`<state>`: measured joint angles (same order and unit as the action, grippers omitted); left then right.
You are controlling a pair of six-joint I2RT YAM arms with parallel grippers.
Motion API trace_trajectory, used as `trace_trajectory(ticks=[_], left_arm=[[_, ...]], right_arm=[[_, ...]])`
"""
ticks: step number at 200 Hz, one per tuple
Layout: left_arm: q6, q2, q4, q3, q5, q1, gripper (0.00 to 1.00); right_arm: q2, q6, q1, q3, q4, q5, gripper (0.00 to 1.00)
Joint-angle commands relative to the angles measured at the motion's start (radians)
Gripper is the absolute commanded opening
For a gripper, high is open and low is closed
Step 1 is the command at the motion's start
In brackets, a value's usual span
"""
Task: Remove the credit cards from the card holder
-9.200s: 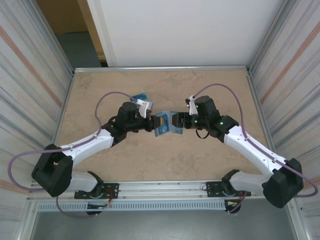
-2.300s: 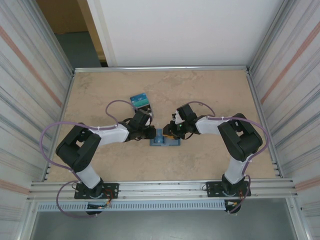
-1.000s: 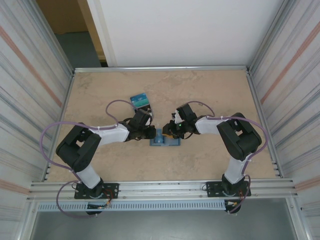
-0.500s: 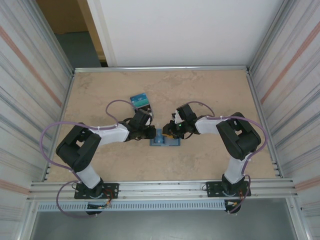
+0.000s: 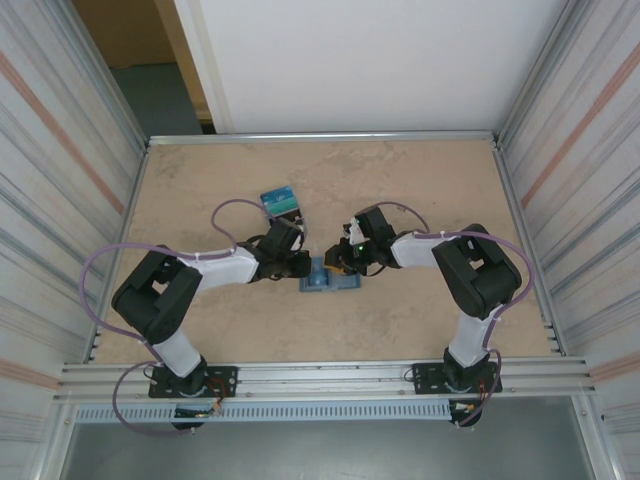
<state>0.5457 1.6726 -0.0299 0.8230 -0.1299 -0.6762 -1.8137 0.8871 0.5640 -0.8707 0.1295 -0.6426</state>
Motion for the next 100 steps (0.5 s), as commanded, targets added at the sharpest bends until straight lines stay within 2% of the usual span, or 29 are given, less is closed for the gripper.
trace_trajectory(ticks=[1, 100], left_arm=[[-0.018, 0.036, -0.066, 0.006, -0.002, -0.014, 0.11], [-0.018, 0.039, -0.074, 0.011, 0.009, -0.016, 0.09]], right_arm=[[0.014, 0.014, -0.004, 0.015, 0.070, -0.057, 0.21], [0.024, 0.047, -0.026, 0.066, 0.150, -0.079, 0.09]])
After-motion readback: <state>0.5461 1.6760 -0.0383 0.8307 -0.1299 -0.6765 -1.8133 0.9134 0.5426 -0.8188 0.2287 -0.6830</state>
